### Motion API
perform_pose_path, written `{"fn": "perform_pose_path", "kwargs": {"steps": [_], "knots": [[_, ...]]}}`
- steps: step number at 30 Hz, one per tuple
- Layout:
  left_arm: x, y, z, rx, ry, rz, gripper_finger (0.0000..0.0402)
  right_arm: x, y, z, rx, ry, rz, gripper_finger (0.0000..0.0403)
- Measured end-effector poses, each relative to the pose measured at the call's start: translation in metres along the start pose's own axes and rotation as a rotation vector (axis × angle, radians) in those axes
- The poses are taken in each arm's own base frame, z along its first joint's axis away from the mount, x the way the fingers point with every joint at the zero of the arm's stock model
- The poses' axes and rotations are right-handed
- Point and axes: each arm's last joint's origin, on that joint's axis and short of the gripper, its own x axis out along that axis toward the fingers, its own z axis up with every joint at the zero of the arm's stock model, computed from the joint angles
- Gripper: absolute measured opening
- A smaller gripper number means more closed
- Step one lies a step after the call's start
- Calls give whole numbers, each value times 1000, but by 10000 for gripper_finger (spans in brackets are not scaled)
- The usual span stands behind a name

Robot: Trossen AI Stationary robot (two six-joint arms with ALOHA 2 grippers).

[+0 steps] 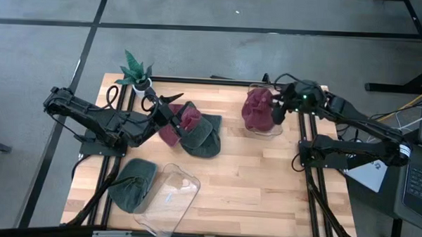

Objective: Pick & Place hat
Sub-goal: Put the bottom red cap into the top transparent bin

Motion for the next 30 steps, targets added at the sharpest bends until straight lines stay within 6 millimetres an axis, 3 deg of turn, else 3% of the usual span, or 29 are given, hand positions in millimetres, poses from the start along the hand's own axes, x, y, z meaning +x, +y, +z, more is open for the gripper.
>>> {"fn": "perform_pose_path", "kwargs": {"steps": [3, 6, 8, 13, 25, 30], "knots": [[0, 0, 0, 0, 0, 0, 143, 0, -1, 1, 3, -8, -29, 125], [0, 0, 0, 0, 0, 0, 143, 4, -1, -2, 17, 7, -29, 44], [0, 0, 0, 0, 0, 0, 143, 10, 0, -4, 14, 25, -31, 13], [0, 0, 0, 0, 0, 0, 143, 28, 2, -6, 5, 86, -21, 5], [0, 0, 0, 0, 0, 0, 143, 103, 9, -21, -59, 328, 39, 3], [0, 0, 0, 0, 0, 0, 143, 125, 12, -30, -75, 398, 80, 3]]}}
